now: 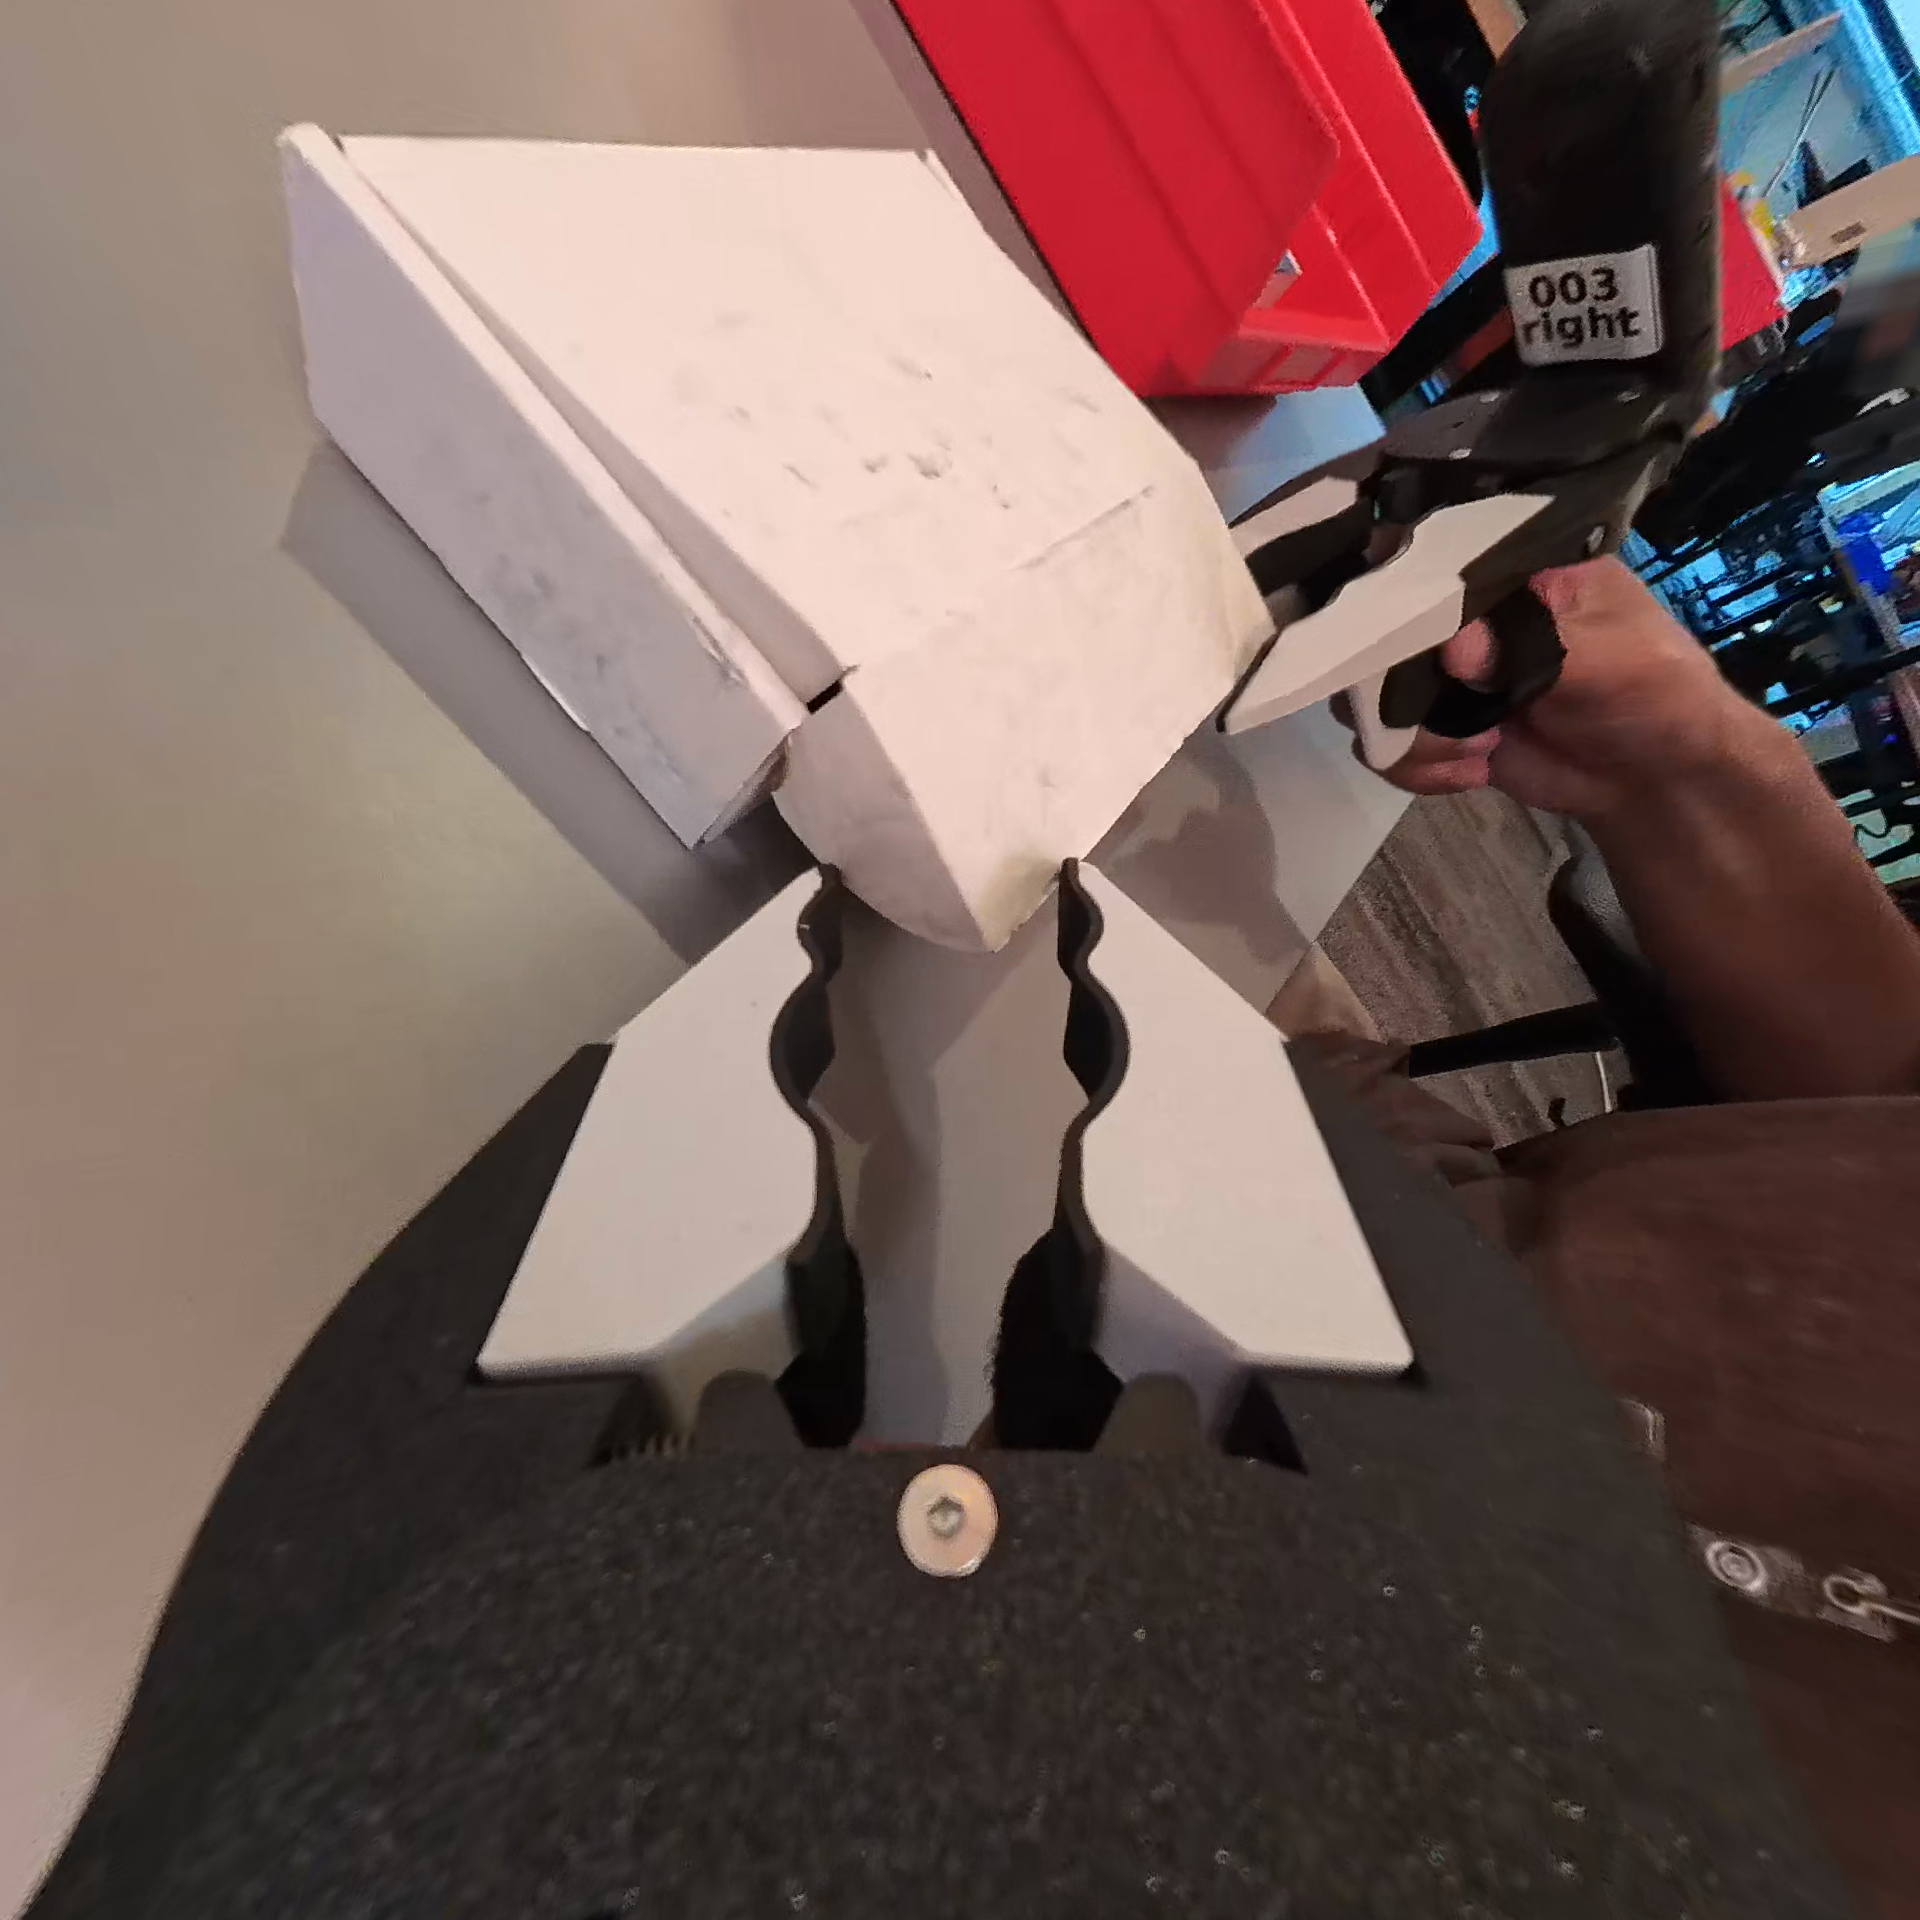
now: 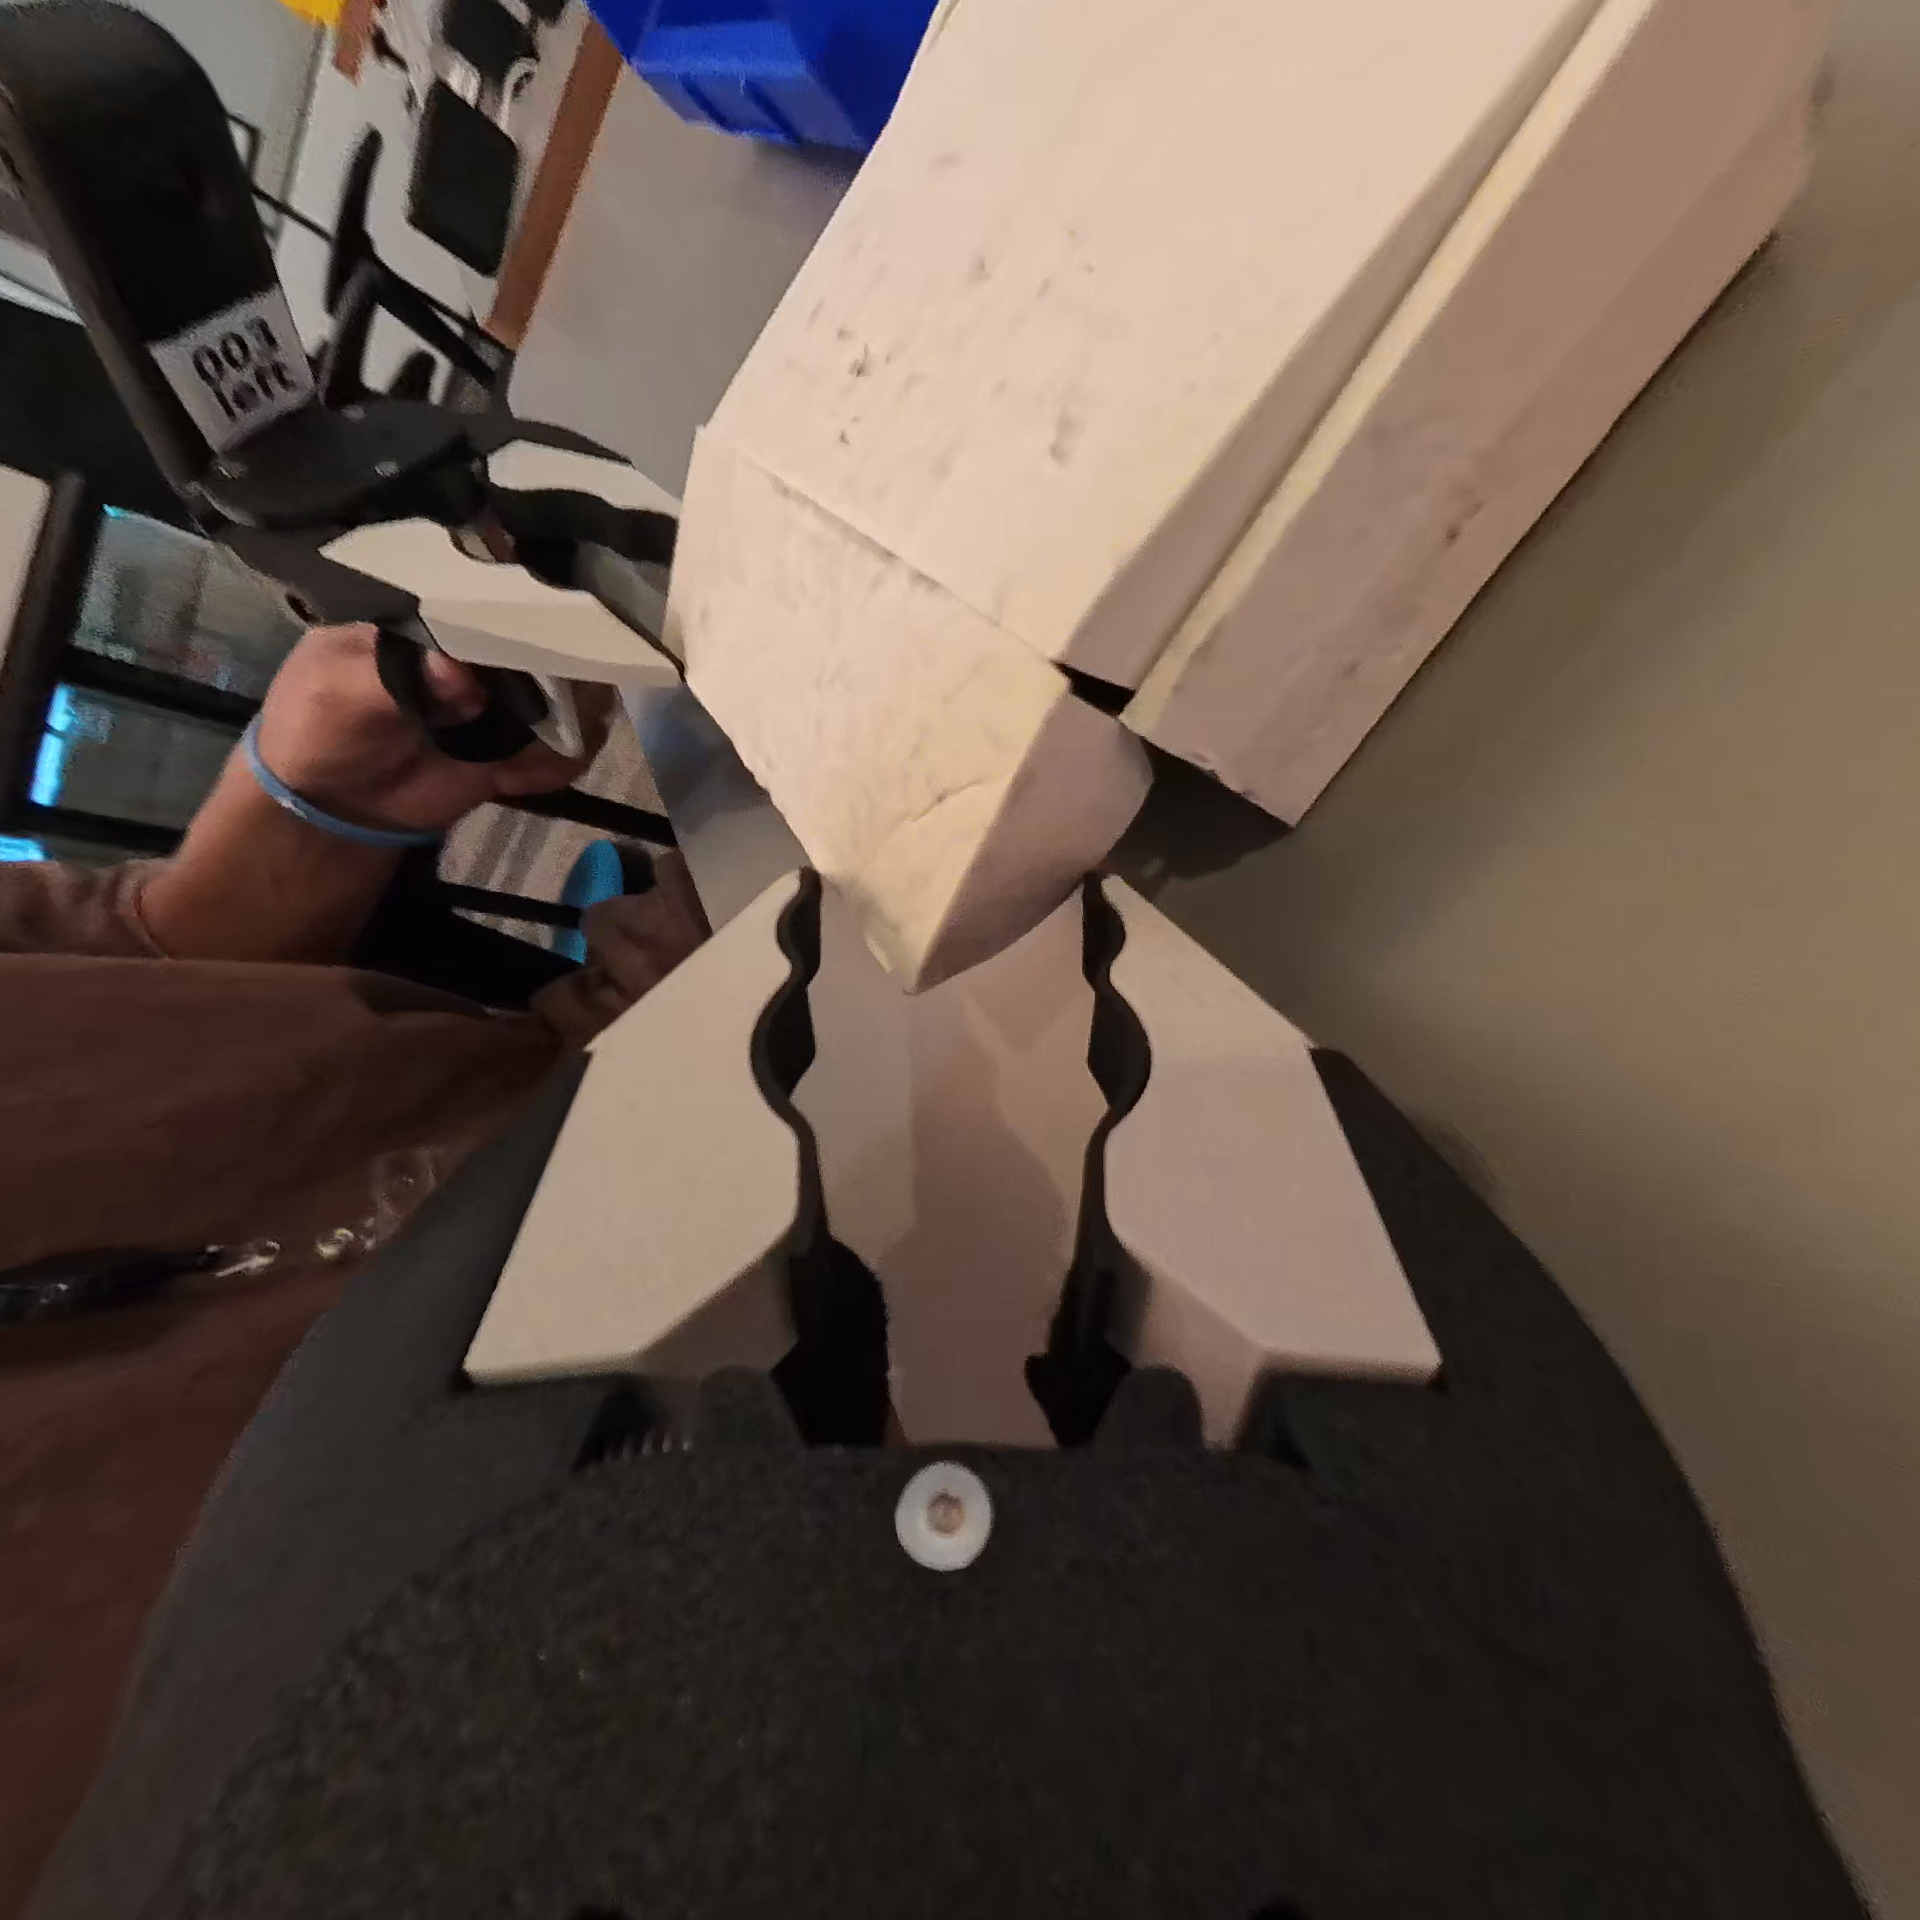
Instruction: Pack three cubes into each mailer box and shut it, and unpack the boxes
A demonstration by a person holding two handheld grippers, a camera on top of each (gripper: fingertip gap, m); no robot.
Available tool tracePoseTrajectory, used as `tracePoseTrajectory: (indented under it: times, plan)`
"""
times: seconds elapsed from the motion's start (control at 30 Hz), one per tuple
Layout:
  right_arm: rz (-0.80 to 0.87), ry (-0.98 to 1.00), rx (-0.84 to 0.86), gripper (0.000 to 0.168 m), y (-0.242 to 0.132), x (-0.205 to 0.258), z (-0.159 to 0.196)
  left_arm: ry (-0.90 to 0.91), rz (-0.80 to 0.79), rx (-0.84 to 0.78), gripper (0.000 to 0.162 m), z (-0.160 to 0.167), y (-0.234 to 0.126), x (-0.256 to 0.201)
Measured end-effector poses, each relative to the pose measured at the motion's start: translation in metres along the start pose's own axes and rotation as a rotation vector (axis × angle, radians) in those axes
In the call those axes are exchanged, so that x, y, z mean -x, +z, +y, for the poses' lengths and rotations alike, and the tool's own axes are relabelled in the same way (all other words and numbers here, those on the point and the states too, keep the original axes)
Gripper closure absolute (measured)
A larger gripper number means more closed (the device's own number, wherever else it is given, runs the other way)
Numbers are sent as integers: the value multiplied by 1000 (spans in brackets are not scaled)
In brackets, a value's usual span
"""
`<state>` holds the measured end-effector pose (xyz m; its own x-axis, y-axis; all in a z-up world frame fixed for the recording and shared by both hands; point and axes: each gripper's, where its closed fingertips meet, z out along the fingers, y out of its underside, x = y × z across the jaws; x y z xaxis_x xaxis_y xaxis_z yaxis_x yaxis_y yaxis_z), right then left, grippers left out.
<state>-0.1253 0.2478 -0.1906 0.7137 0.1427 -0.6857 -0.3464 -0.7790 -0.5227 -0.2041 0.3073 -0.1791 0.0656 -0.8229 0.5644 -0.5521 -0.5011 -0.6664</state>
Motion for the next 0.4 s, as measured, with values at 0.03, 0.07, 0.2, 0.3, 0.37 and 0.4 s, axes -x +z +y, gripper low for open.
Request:
tracePoseTrajectory:
  times: [0.03,0.07,0.2,0.3,0.37,0.4]
  plan:
    - [-11,15,-7,118,0,-1,-1,4,-2,3,123,0,0,1]
    - [-19,25,-5,118,-1,-1,-1,11,-4,7,123,0,0,1]
    - [3,-1,-8,112,-23,0,-6,60,-34,14,125,-3,-11,3]
    - [27,-30,-51,100,-38,1,-20,61,-27,-2,121,-10,-20,7]
    - [-1,-29,-9,103,-35,4,-18,61,0,1,120,-13,-20,7]
    - [-29,-30,-4,107,-31,8,-19,69,14,12,121,-13,-18,6]
